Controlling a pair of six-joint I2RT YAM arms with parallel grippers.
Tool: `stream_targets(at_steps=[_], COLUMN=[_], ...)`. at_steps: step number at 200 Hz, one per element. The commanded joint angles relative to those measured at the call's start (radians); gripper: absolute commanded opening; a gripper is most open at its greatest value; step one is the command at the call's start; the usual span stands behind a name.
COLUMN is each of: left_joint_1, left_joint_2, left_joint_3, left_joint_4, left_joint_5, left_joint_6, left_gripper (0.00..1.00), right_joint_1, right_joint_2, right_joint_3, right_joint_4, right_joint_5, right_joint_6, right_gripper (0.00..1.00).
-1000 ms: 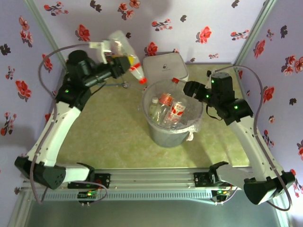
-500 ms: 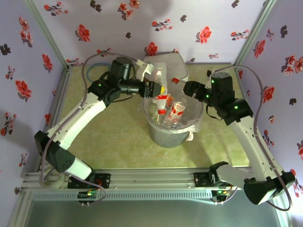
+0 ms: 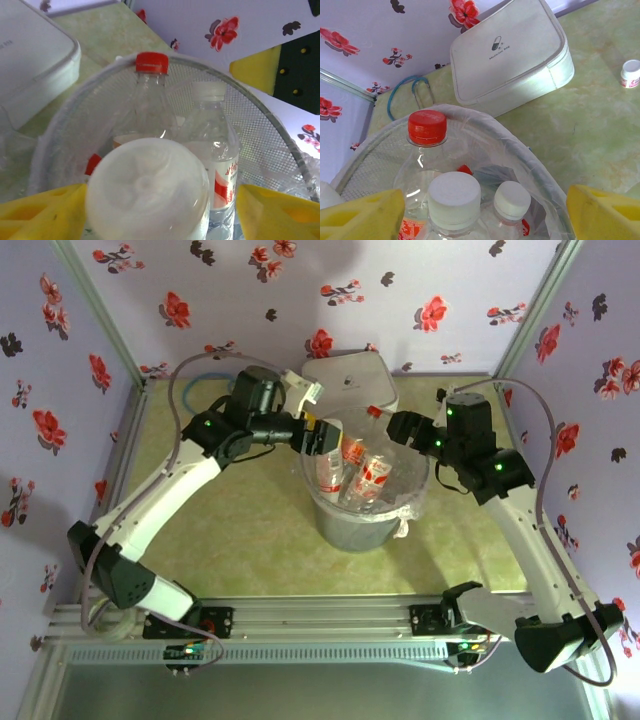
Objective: Put the plastic bottles in the bin
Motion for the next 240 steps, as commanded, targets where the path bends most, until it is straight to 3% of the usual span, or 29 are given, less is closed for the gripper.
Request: stream_targets(at_steps=[1,30,85,151,170,218,240], left_joint_1=[-0.006,-0.007,-0.036,-0.084,-0.068,0.027,0.087], left_joint_2=[-0.024,0.026,0.099,0.111,0.090,-0.010,-0.054], left_joint_3=[0.044,0.073,0.077,0.040,0.053,0.030,-0.004], left_joint_4=[0.076,0.097,0.136,0.126,0.147,0.226,0.234], left_joint_5=[-0.068,-0.145,-0.156,-0.157,-0.158,-0.160,-0.161], left_joint_6=[0.017,0.000,-0.016,0.003,-0.004,-0.047,-0.068], left_gripper=[0.68,0.55,0.38,0.37,0.41,0.66,0.71], right_joint_1=[-0.006,-0.006,-0.005,-0.006,-0.006,-0.023,-0.040], right_joint_2=[0.008,0.005,0.012,0.015,0.004,-0.052,-0.080], right_joint_3=[0.022,0.019,0.009,0.011,0.023,0.034,0.018], right_joint_4=[0.024,0.017,0.025,0.034,0.032,0.027,0.028], right_joint_5=[-0.010,-0.006,-0.009,-0.004,0.020,0.100,0.130], right_joint_6=[0.006,0.002,0.008,0.009,0.002,-0.008,0.005], right_gripper=[0.85,0.85,0.85,0.85,0.85,0.85,0.87])
